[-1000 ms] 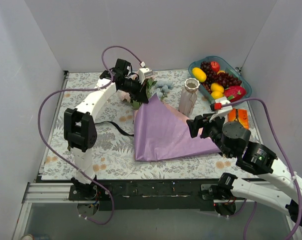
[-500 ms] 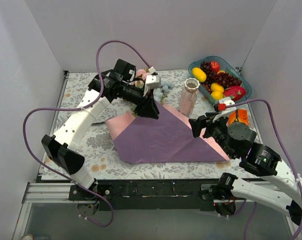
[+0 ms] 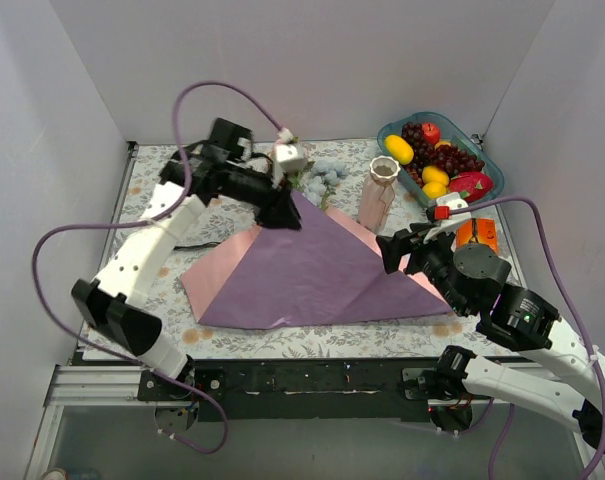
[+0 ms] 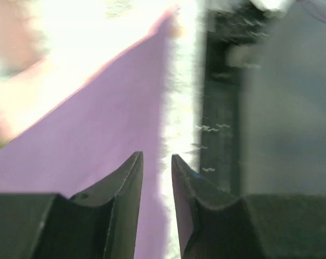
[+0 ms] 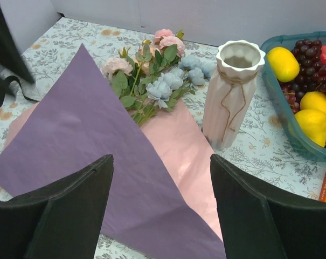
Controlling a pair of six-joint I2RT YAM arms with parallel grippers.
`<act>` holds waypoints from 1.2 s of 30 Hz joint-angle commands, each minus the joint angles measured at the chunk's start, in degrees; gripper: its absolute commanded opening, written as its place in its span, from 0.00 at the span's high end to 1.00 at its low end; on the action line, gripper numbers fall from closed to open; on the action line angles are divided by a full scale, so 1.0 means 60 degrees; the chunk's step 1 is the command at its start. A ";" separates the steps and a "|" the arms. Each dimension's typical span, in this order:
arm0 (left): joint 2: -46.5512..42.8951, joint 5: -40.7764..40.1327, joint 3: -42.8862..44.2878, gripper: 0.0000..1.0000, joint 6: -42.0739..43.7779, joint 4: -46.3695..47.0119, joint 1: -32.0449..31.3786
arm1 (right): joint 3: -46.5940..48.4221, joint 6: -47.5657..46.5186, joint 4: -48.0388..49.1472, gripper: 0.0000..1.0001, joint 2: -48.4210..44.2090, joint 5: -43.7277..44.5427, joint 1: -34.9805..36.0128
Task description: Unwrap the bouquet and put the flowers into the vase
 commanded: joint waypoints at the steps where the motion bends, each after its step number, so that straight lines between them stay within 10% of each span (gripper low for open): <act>1: -0.1811 -0.4229 -0.2442 0.67 -0.2999 0.6613 0.2772 | -0.0171 -0.0158 0.0712 0.20 -0.0042 0.0187 0.0046; 5: 0.0832 -0.7051 -0.3409 0.70 -0.1710 0.6757 0.2818 | -0.0230 -0.0012 0.0713 0.20 -0.0071 -0.0004 0.0046; 19: 0.3885 0.0238 -0.0320 0.66 0.0092 0.1908 0.3243 | -0.0392 0.0516 -0.0064 0.21 -0.0877 0.0084 0.0046; 36: 0.3328 0.0973 -0.1258 0.52 0.1293 0.0898 0.2921 | -0.0421 0.0501 -0.0225 0.21 -0.0906 0.0171 0.0046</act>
